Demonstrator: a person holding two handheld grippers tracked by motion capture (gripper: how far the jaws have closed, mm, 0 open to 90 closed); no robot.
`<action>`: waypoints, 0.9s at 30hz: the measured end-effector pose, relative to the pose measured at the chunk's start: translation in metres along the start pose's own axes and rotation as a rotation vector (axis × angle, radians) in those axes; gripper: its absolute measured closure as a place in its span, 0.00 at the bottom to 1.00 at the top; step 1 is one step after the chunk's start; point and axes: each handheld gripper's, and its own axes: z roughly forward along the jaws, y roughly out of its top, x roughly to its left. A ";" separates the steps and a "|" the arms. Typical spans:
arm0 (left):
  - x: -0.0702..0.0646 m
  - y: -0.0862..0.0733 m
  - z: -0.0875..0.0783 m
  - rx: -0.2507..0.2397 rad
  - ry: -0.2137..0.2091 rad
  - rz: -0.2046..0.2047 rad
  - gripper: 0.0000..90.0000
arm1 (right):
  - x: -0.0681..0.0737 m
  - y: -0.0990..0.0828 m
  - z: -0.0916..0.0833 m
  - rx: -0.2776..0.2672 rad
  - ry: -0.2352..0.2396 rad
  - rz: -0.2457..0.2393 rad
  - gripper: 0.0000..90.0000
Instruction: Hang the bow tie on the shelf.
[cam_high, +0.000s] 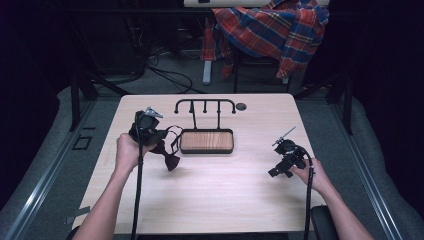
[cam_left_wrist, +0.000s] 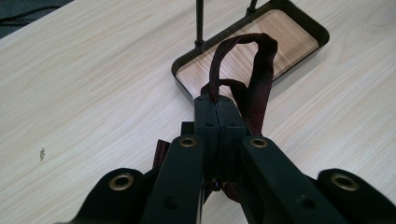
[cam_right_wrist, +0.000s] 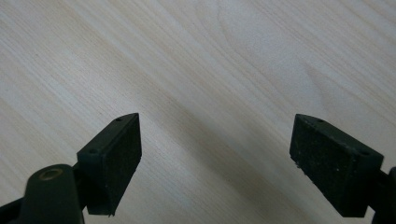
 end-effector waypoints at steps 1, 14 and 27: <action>0.000 0.001 -0.001 -0.001 0.000 0.004 0.99 | 0.000 0.000 0.000 -0.003 0.005 0.005 0.18; -0.001 0.017 -0.011 -0.023 0.010 0.023 0.99 | 0.002 -0.001 0.003 -0.022 0.000 0.015 0.18; -0.002 0.036 -0.019 -0.053 0.020 0.044 0.99 | 0.002 0.000 0.002 -0.013 0.005 0.013 0.18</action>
